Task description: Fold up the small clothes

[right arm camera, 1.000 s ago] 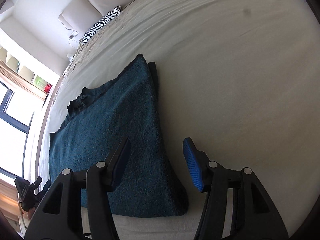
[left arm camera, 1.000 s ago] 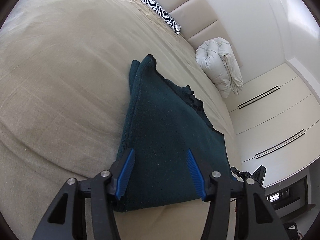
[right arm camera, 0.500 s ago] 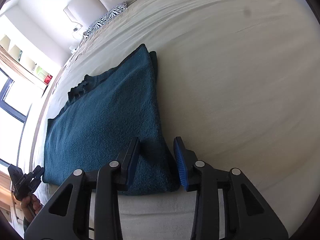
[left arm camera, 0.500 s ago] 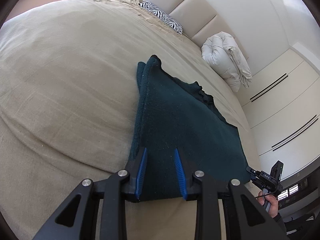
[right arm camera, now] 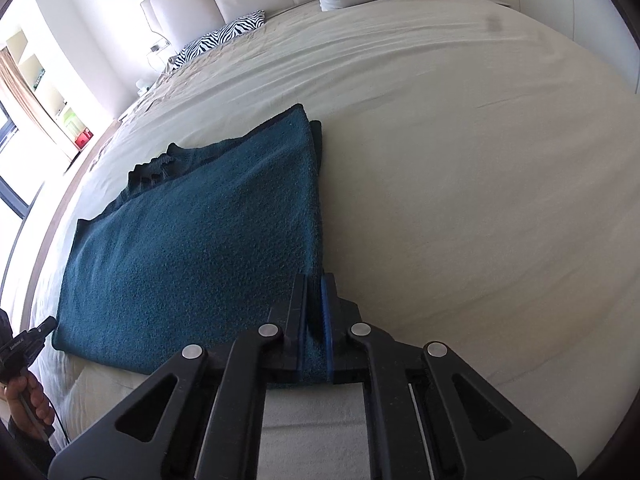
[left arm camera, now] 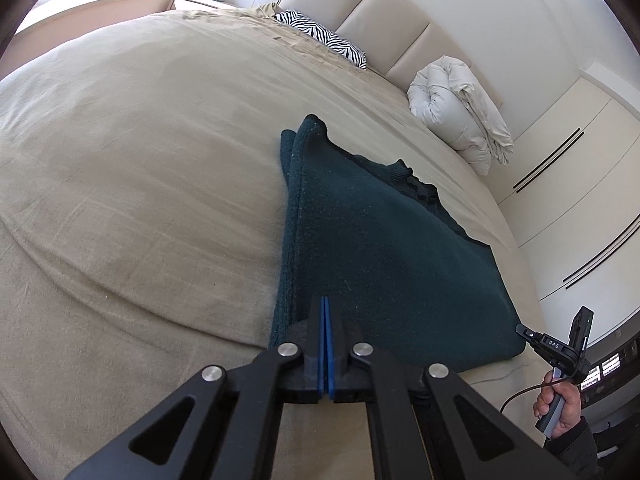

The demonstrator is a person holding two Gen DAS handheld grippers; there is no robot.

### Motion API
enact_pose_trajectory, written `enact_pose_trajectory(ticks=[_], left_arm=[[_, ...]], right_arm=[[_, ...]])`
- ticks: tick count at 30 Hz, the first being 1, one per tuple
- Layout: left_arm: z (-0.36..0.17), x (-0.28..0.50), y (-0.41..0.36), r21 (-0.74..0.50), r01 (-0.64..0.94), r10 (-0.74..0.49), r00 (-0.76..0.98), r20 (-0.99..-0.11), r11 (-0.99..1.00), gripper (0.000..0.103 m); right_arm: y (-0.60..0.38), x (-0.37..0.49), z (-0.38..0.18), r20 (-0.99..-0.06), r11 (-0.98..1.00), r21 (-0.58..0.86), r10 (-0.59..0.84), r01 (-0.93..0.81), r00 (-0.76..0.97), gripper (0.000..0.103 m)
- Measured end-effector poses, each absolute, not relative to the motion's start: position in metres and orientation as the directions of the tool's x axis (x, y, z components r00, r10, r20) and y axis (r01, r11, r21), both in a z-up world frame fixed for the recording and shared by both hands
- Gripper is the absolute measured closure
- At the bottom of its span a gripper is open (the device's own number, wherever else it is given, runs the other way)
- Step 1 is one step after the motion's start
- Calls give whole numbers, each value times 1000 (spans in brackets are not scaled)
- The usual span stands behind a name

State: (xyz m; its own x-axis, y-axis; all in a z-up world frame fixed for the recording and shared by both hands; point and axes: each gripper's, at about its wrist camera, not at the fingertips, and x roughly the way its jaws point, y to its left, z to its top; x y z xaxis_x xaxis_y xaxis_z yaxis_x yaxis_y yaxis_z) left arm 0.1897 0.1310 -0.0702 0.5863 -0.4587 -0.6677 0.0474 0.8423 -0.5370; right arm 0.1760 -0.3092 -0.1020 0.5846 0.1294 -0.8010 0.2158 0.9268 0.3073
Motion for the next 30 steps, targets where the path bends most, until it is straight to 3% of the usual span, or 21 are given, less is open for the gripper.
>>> enact_pose_trajectory(ticks=[12, 14, 15, 16, 17, 20, 23, 26, 30], left_arm=[[-72, 183, 129, -496, 71, -437, 591, -678, 865, 101], [-71, 184, 136, -516, 57, -446, 591, -673, 855, 88], [-71, 185, 140, -530, 55, -456, 590, -666, 846, 49], [-69, 184, 143, -534, 51, -454, 598, -660, 844, 18], [-66, 182, 146, -540, 55, -452, 621, -641, 840, 14], [-63, 185, 150, -547, 65, -464, 620, -633, 835, 20], [-68, 193, 142, -520, 93, -473, 572, -671, 849, 53], [-77, 199, 128, -482, 101, -459, 522, -719, 870, 59], [-78, 199, 129, -470, 75, -433, 536, -725, 880, 86]], right_arm=[[-316, 165, -102, -794, 911, 341, 149, 230, 589, 98], [-318, 167, -104, -790, 902, 372, 184, 219, 584, 97], [-319, 167, -106, -791, 895, 388, 200, 221, 578, 97], [-321, 168, -107, -791, 888, 400, 209, 228, 575, 97], [-323, 168, -107, -788, 879, 415, 220, 234, 575, 96], [-327, 168, -108, -787, 863, 440, 237, 248, 569, 96], [-324, 170, -109, -790, 874, 422, 224, 241, 571, 96], [-325, 171, -112, -795, 866, 427, 224, 259, 563, 96], [-323, 172, -113, -800, 875, 413, 217, 252, 559, 96]])
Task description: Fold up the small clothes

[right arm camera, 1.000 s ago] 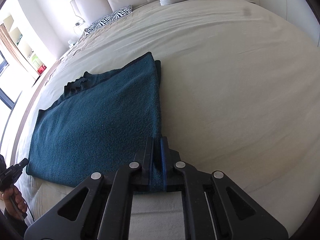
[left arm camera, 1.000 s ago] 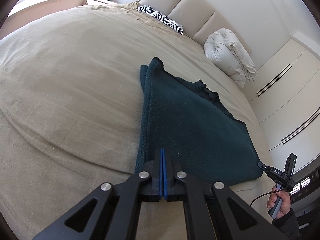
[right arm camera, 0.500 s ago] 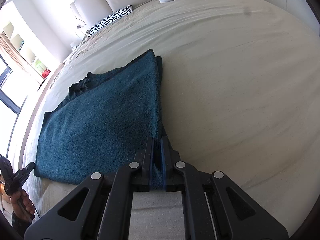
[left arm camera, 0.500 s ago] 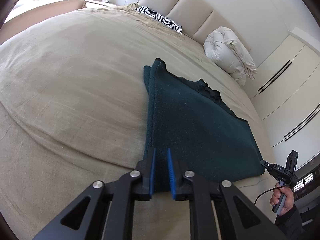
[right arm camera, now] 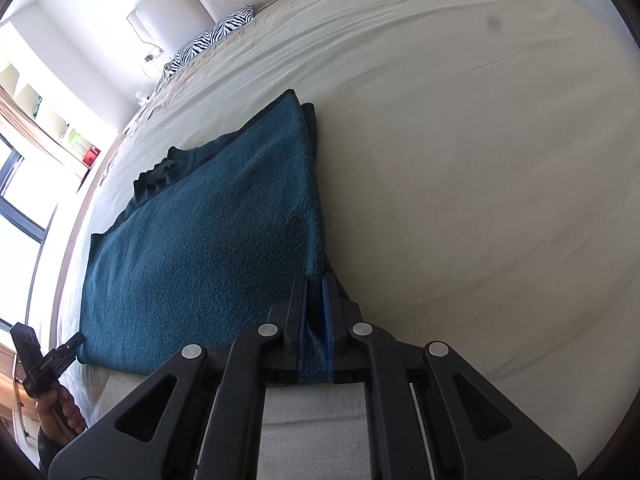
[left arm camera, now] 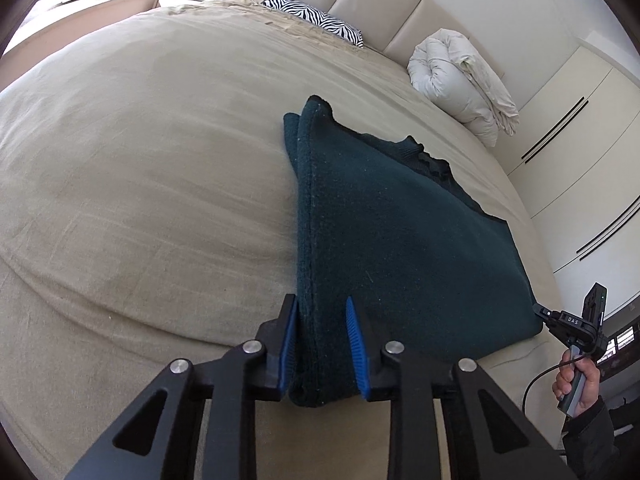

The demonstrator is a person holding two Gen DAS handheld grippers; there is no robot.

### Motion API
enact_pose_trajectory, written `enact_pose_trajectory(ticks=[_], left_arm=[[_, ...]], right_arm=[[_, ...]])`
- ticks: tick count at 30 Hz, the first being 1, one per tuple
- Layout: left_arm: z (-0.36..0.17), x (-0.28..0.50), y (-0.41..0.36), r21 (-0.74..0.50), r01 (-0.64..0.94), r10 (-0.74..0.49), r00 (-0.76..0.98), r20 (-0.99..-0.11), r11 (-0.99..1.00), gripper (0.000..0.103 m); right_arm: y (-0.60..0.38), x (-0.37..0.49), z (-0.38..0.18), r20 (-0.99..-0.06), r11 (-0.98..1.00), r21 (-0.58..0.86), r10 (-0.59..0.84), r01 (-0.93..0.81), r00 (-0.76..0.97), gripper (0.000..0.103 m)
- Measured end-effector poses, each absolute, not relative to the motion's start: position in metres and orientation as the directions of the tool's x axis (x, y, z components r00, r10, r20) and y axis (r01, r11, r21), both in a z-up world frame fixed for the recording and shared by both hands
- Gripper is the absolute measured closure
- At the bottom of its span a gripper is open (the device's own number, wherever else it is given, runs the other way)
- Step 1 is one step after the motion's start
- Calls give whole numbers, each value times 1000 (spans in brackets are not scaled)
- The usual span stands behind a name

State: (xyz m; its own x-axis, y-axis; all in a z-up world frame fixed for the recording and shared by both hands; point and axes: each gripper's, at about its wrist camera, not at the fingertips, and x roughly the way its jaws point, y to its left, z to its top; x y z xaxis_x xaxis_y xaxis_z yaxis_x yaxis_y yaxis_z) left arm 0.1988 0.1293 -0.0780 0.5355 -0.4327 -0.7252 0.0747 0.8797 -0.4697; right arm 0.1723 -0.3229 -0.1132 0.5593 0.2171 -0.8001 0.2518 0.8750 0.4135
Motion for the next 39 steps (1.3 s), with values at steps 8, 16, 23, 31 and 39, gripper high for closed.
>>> enact_pose_trajectory(ticks=[8, 16, 23, 31, 39], left_arm=[[-70, 191, 127, -433, 85, -401, 566, -720, 898, 92], [-63, 185, 126, -399, 88, -373, 578, -726, 913, 93], [-71, 173, 130, -398, 88, -374, 571, -731, 913, 96], [-80, 167, 135, -423, 67, -382, 570, -727, 904, 96], [-84, 160, 138, -430, 64, -388, 564, -729, 901, 96]], right_arm=[[-306, 170, -105, -812, 935, 296, 138, 197, 567, 98], [-302, 160, -94, -809, 950, 249, 98, 186, 580, 98], [-303, 154, -99, -812, 947, 257, 103, 193, 574, 98], [-300, 151, -106, -819, 948, 258, 111, 188, 563, 98], [-305, 148, -108, -811, 936, 293, 134, 198, 569, 98]])
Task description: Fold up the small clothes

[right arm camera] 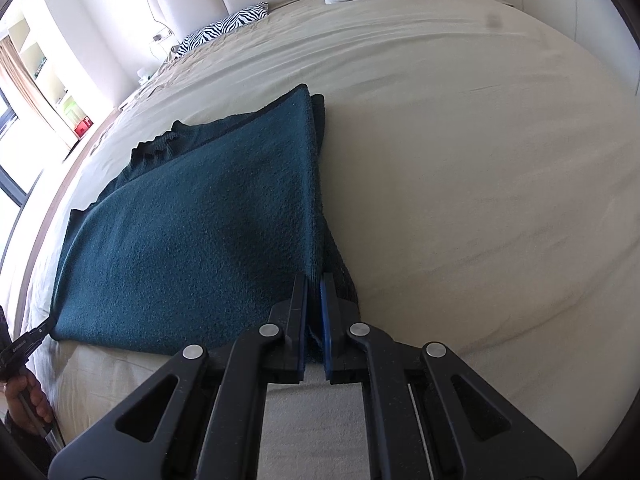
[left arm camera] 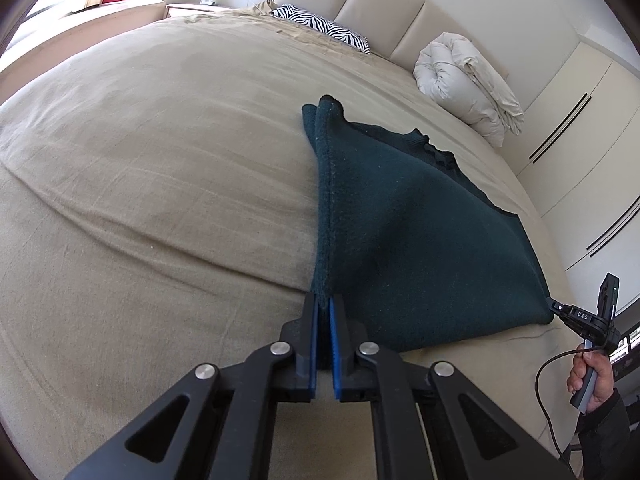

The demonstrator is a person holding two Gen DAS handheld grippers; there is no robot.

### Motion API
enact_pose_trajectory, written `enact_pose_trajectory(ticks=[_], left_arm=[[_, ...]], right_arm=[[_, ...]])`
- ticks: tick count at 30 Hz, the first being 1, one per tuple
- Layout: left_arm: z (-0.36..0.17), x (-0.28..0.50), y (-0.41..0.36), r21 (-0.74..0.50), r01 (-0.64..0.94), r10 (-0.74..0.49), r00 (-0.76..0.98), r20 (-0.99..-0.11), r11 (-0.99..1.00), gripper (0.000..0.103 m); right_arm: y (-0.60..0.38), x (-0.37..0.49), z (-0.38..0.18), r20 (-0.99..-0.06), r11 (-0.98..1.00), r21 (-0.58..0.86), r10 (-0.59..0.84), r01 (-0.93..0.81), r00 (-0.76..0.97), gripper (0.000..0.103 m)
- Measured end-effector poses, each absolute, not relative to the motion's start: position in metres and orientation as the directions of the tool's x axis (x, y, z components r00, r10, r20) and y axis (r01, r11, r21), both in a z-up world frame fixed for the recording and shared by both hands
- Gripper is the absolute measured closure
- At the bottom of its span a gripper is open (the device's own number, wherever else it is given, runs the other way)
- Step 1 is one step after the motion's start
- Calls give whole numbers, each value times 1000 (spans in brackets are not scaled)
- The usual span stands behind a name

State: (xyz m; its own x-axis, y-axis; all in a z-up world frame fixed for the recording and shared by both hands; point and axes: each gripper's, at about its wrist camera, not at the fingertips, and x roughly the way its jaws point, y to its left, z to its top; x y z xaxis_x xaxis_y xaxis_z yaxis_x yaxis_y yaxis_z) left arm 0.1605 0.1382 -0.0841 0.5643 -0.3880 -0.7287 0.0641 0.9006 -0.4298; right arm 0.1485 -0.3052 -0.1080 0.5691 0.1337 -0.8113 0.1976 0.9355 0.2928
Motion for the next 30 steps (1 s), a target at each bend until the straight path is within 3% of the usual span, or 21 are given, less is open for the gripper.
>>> enact_pose_trajectory(ticks=[13, 15, 19, 23, 25, 27, 30], left_arm=[[-93, 168, 143, -472, 51, -422, 537, -730, 880, 93], [-92, 168, 147, -481, 37, -425, 531, -733, 876, 79], [-73, 158, 150, -443, 14, -376, 552, -744, 896, 66], [-38, 160, 139, -381, 69, -344, 600, -723, 922, 63], [-21, 172, 125, -368, 108, -351, 626, -696, 923, 50], [-8, 190, 106, -358, 150, -365, 645, -671, 922, 43], [-2, 227, 66, -320, 216, -380, 656, -652, 923, 41]], right_arm=[[-312, 147, -121, -815, 917, 343, 182, 204, 551, 98], [-312, 147, -121, -814, 914, 351, 191, 203, 548, 97], [-323, 141, -112, -816, 894, 364, 169, 263, 552, 90], [-333, 130, -89, -798, 882, 332, 75, 333, 598, 86], [-330, 134, -75, -775, 882, 341, 67, 326, 629, 86], [-320, 145, -62, -738, 873, 397, 120, 284, 664, 86], [-291, 184, -57, -690, 840, 515, 289, 169, 664, 86]])
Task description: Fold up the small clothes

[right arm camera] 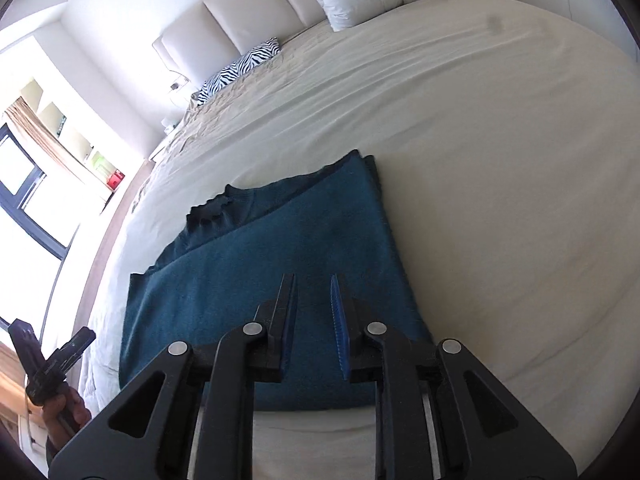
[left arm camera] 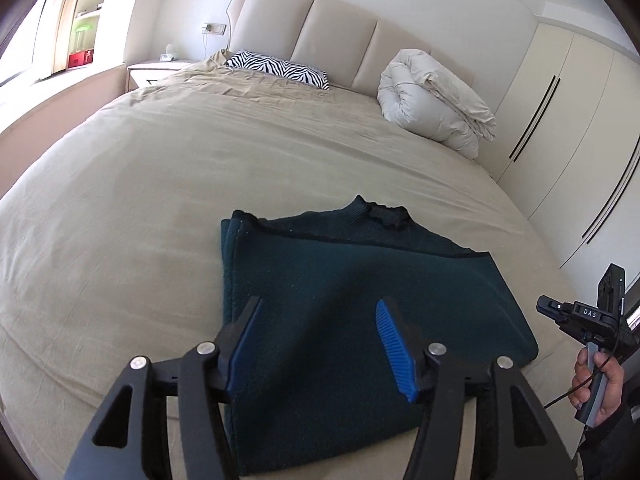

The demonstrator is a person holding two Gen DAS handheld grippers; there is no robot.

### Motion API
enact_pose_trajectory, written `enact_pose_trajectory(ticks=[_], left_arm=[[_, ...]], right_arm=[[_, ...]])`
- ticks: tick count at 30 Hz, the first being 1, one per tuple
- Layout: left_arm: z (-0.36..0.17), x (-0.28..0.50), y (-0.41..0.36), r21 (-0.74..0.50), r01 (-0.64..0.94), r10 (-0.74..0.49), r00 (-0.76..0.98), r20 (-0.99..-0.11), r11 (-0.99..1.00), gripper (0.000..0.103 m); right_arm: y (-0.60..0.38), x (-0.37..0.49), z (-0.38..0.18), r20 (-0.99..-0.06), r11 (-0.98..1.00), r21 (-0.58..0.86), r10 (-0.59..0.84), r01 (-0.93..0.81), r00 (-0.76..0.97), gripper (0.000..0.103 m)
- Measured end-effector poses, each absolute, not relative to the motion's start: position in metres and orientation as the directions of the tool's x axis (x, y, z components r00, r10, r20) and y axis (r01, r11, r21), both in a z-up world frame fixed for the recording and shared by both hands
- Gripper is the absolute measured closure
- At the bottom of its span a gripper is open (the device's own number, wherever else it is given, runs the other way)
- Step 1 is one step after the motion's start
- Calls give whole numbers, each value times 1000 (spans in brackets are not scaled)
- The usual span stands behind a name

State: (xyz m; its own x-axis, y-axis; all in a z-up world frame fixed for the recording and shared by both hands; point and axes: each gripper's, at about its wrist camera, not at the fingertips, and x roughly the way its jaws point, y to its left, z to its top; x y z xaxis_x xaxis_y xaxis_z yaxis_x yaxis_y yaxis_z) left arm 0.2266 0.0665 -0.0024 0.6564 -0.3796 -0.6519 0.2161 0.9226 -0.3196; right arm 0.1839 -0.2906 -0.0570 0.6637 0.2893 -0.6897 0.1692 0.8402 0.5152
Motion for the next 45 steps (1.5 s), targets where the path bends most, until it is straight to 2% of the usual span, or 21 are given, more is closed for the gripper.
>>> enact_pose_trajectory(ticks=[3, 5, 8, 11, 13, 16, 20, 22, 24, 30, 33, 38, 42, 45], left_arm=[[-15, 264, 26, -276, 256, -377, 634, -675, 926, 42], [-27, 286, 8, -243, 259, -354, 618, -702, 935, 42], [-49, 312, 1, -218, 213, -304, 600, -740, 952, 42], [-76, 329, 12, -238, 140, -275, 562, -780, 961, 42], [-83, 327, 18, -268, 149, -304, 571, -762, 952, 42], [-84, 324, 15, -235, 177, -295, 581, -758, 956, 42], [-86, 324, 14, -226, 178, -288, 585, -758, 958, 42], [-86, 323, 13, -215, 182, -281, 588, -758, 960, 42], [-86, 323, 12, -210, 184, -278, 590, -758, 960, 42], [-87, 323, 10, -204, 186, -275, 597, -754, 961, 41], [-88, 322, 8, -199, 185, -271, 601, -752, 962, 41], [-87, 322, 7, -192, 184, -265, 605, -750, 964, 41], [-77, 310, 9, -199, 161, -256, 605, -754, 967, 41], [-60, 280, 12, -285, 179, -333, 608, -721, 942, 41]], right_arm=[[-253, 233, -63, -625, 779, 624, 450, 62, 637, 86], [-225, 267, -73, -620, 746, 663, 503, 59, 603, 86], [-189, 310, -95, -563, 656, 755, 632, 19, 533, 86], [-168, 339, -121, -576, 639, 767, 647, 57, 499, 86], [-175, 348, -139, -580, 621, 777, 640, 105, 503, 86], [-206, 350, -161, -480, 488, 860, 677, 148, 558, 90], [-255, 338, -165, -450, 433, 879, 611, 201, 651, 90], [-284, 328, -168, -465, 416, 873, 553, 254, 691, 90], [-311, 317, -173, -427, 353, 896, 524, 268, 737, 90], [-365, 275, -173, -471, 283, 876, 338, 390, 814, 87], [-357, 263, -151, -507, 375, 842, 303, 388, 807, 86], [-308, 240, -104, -454, 484, 848, 449, 218, 770, 86], [-221, 242, -102, -455, 517, 850, 621, 103, 638, 86], [-164, 237, -111, -435, 498, 866, 722, 32, 539, 86]])
